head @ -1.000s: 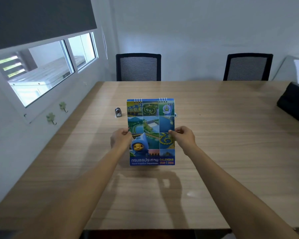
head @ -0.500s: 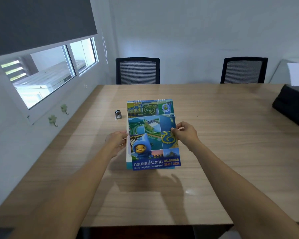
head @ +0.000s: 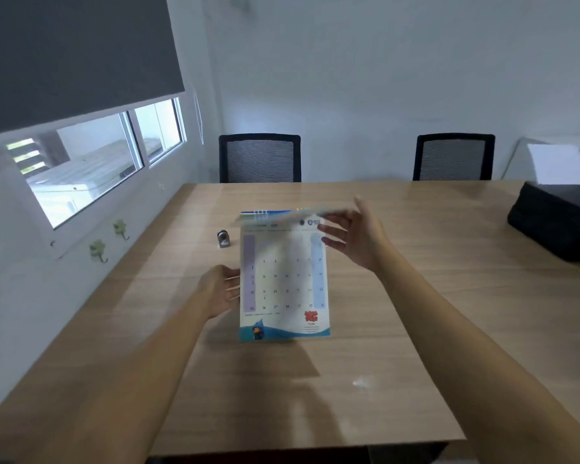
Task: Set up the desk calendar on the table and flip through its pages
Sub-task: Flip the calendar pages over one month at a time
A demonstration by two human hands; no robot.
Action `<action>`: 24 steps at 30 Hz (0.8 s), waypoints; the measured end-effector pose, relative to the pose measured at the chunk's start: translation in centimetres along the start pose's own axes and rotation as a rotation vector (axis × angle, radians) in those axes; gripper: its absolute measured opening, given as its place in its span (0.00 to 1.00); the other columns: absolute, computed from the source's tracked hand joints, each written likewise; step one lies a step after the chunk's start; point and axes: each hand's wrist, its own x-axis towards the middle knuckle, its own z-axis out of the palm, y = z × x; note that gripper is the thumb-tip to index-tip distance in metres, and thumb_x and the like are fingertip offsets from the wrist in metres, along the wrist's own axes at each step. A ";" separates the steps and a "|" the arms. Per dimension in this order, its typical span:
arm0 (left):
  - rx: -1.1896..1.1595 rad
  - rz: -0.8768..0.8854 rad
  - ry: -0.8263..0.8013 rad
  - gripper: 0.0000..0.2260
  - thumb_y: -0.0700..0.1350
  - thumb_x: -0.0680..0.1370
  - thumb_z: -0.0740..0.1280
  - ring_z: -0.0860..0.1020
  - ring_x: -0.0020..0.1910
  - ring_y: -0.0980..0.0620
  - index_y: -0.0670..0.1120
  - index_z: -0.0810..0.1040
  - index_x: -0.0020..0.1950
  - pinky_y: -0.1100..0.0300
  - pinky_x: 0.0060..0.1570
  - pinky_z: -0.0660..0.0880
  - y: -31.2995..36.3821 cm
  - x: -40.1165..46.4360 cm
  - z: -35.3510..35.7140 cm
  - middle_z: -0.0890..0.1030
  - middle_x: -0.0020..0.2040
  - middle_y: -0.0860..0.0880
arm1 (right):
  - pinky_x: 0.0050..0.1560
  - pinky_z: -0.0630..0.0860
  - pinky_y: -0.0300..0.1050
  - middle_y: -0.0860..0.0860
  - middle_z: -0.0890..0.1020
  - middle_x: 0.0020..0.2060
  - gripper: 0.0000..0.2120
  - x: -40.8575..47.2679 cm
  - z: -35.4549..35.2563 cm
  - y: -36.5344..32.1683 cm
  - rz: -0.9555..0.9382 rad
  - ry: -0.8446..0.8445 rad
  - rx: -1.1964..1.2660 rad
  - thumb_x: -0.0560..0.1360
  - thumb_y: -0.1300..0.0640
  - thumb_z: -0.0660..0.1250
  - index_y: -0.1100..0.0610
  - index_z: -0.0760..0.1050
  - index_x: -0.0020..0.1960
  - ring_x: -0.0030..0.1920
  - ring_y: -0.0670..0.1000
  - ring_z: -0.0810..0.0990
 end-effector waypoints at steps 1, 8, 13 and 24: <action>0.017 -0.008 0.000 0.10 0.39 0.78 0.55 0.77 0.45 0.44 0.39 0.75 0.47 0.51 0.52 0.74 0.0 0.1 0.0 0.79 0.46 0.42 | 0.52 0.73 0.49 0.49 0.81 0.55 0.25 0.4 0.3 -0.5 -0.020 -0.008 -0.014 0.80 0.42 0.45 0.53 0.77 0.52 0.54 0.53 0.78; 0.064 -0.025 -0.017 0.10 0.40 0.78 0.57 0.79 0.46 0.46 0.41 0.77 0.51 0.53 0.48 0.76 0.4 -0.4 -0.1 0.80 0.49 0.44 | 0.75 0.54 0.56 0.49 0.60 0.76 0.27 3.0 3.7 -0.7 -0.138 0.006 -0.704 0.81 0.43 0.44 0.51 0.54 0.77 0.76 0.54 0.57; 0.068 -0.025 0.017 0.10 0.40 0.78 0.57 0.79 0.49 0.45 0.41 0.78 0.52 0.52 0.48 0.75 0.3 -0.4 0.1 0.81 0.53 0.42 | 0.75 0.40 0.65 0.46 0.52 0.78 0.26 5.8 3.3 1.4 -0.056 0.021 -1.302 0.79 0.47 0.39 0.45 0.48 0.77 0.78 0.58 0.44; 0.109 -0.020 0.027 0.15 0.41 0.77 0.58 0.80 0.50 0.45 0.40 0.76 0.61 0.50 0.53 0.74 0.2 0.6 0.0 0.80 0.60 0.41 | 0.76 0.48 0.62 0.50 0.45 0.79 0.31 5.8 2.0 3.4 -0.057 0.283 -1.121 0.79 0.53 0.51 0.53 0.42 0.78 0.78 0.57 0.46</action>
